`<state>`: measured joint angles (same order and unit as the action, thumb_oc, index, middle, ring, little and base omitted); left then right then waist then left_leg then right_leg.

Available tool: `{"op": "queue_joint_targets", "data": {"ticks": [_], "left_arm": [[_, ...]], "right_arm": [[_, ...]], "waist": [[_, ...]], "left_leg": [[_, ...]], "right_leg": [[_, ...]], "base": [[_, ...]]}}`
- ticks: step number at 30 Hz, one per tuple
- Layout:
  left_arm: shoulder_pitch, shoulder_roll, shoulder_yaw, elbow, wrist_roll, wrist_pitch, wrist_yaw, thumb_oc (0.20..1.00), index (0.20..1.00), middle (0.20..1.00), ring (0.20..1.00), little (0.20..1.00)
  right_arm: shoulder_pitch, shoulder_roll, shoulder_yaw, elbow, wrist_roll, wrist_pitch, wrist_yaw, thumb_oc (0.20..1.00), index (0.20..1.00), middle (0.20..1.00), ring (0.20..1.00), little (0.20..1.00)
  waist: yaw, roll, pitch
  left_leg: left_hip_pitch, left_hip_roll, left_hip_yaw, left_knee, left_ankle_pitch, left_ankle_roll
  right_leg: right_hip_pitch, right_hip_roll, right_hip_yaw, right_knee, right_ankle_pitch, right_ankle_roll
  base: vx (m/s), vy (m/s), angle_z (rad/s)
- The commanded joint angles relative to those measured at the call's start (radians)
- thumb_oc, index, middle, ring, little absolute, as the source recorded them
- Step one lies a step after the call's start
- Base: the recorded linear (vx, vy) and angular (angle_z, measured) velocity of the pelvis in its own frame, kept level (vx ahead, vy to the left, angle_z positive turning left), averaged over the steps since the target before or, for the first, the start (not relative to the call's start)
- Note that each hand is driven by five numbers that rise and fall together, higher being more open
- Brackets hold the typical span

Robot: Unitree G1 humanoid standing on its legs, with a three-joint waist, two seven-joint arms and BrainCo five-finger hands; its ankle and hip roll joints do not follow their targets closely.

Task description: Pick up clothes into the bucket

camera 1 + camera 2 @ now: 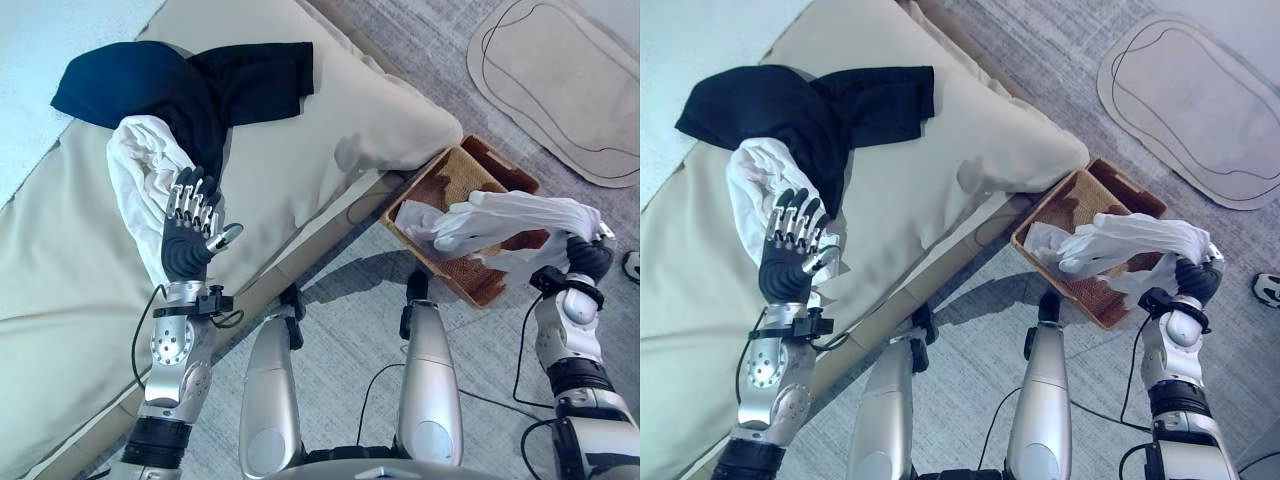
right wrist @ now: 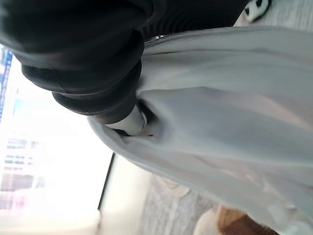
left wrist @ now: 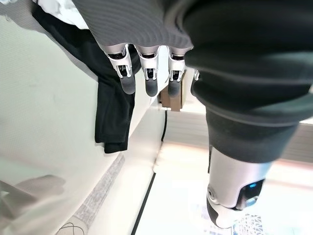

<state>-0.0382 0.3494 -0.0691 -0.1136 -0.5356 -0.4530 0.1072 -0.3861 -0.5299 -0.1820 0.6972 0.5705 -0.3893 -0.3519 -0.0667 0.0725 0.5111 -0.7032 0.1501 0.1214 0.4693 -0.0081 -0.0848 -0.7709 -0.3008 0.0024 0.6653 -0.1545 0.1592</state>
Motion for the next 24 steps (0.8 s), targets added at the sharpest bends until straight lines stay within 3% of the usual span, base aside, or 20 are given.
{"op": "queue_joint_targets", "data": {"ticks": [1,4,6,16,24], "left_arm": [[0.019,0.024,-0.017,-0.069,-0.019,-0.077,0.028,1.000,1.000,1.000,1.000,1.000],[0.016,0.030,-0.019,-0.097,-0.009,-0.085,0.048,1.000,1.000,1.000,1.000,1.000],[0.005,0.036,-0.028,-0.117,-0.002,-0.093,0.060,1.000,1.000,1.000,1.000,1.000],[-0.035,0.046,-0.048,-0.158,0.019,-0.111,0.129,1.000,1.000,1.000,1.000,1.000],[-0.030,0.062,-0.061,-0.165,0.018,-0.110,0.166,1.000,1.000,1.000,1.000,1.000]], "right_arm": [[-0.059,-0.062,0.031,0.039,-0.020,-0.072,-0.043,0.200,0.200,0.200,0.200,0.200],[-0.097,-0.085,0.071,0.061,-0.070,-0.052,-0.064,0.200,0.200,0.200,0.200,0.200],[-0.140,-0.107,0.119,0.106,-0.118,-0.029,-0.072,0.200,0.200,0.200,0.200,0.200],[-0.294,-0.090,0.312,0.234,-0.276,0.053,-0.077,0.200,0.200,0.200,0.200,0.200],[-0.398,-0.096,0.298,0.485,-0.232,0.098,-0.117,0.200,0.200,0.200,0.200,0.200]], "waist": [[-0.005,0.015,-0.095],[0.001,0.029,-0.088],[0.011,0.039,-0.083],[0.029,0.053,-0.069],[0.048,0.068,-0.076]], "left_leg": [[-0.102,-0.021,-0.023,0.189,-0.165,0.024],[-0.166,-0.019,-0.026,0.235,-0.174,0.026],[-0.200,-0.015,-0.036,0.280,-0.216,0.019],[-0.377,-0.022,-0.060,0.445,-0.258,0.032],[-0.435,-0.025,-0.068,0.488,-0.267,0.036]], "right_leg": [[-0.065,0.029,-0.034,-0.081,0.100,-0.027],[-0.136,0.035,-0.017,-0.033,0.087,-0.033],[-0.178,0.042,-0.005,0.030,0.041,-0.030],[-0.363,0.051,0.028,0.203,-0.007,-0.054],[-0.427,0.052,0.037,0.257,-0.023,-0.057]], "base": [[-0.04,0.009,0.04],[0.00,-0.006,0.00],[0.06,-0.035,0.01],[0.00,-0.008,0.00],[0.00,0.000,0.02]]}}
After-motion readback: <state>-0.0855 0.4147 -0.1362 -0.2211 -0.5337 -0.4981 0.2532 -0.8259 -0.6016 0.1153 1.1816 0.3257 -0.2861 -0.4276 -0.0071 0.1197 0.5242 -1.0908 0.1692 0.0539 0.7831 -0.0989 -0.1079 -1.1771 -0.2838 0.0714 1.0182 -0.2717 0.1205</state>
